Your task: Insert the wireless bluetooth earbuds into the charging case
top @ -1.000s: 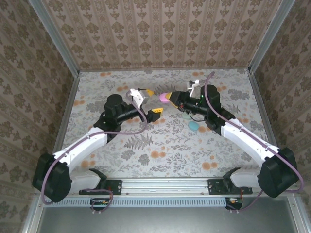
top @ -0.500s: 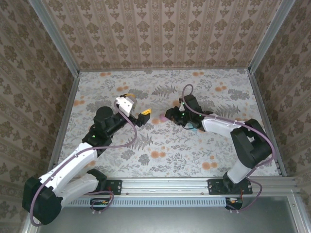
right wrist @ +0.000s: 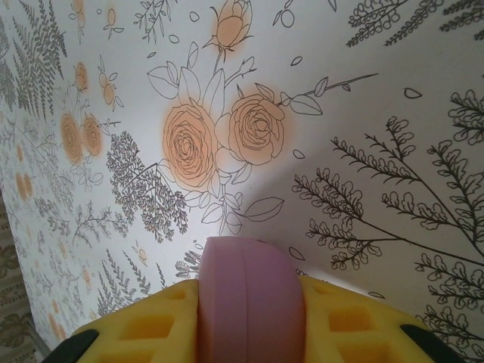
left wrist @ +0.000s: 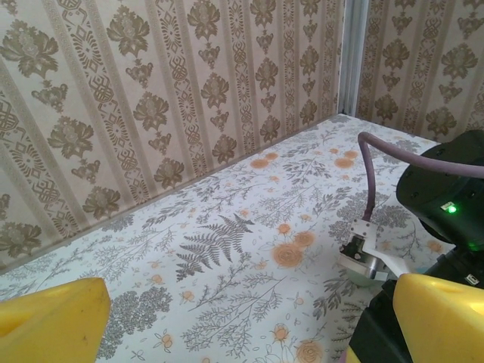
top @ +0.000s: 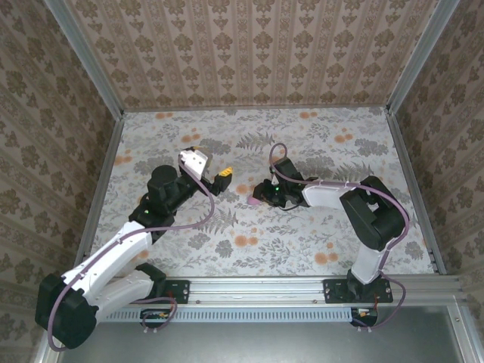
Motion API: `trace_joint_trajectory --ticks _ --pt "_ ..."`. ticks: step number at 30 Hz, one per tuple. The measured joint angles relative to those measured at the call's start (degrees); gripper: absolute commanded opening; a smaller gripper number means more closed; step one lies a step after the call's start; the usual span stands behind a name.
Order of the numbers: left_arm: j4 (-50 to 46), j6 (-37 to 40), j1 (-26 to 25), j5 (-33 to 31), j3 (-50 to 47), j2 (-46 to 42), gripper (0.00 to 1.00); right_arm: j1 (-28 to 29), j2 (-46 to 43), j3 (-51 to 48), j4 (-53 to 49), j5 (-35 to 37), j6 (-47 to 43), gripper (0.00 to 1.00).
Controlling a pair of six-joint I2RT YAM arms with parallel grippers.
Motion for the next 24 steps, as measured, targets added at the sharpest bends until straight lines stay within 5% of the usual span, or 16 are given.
trace_joint_trajectory --ticks 5,14,20,24 --pt "-0.09 -0.02 0.00 -1.14 0.00 0.66 0.97 -0.04 -0.85 -0.26 -2.27 1.14 -1.92 0.50" --pt "-0.17 -0.04 0.50 -3.78 0.00 1.57 1.00 -0.90 -10.29 -0.76 -14.73 9.40 -6.45 0.60" --pt "-1.84 -1.60 7.39 -9.66 0.07 3.69 1.00 -1.97 -28.41 0.26 -24.79 32.35 -15.58 0.78" --pt "-5.53 -4.63 18.01 -15.58 0.22 8.59 1.00 -7.85 -39.87 -7.61 -14.80 47.41 -28.22 0.86"
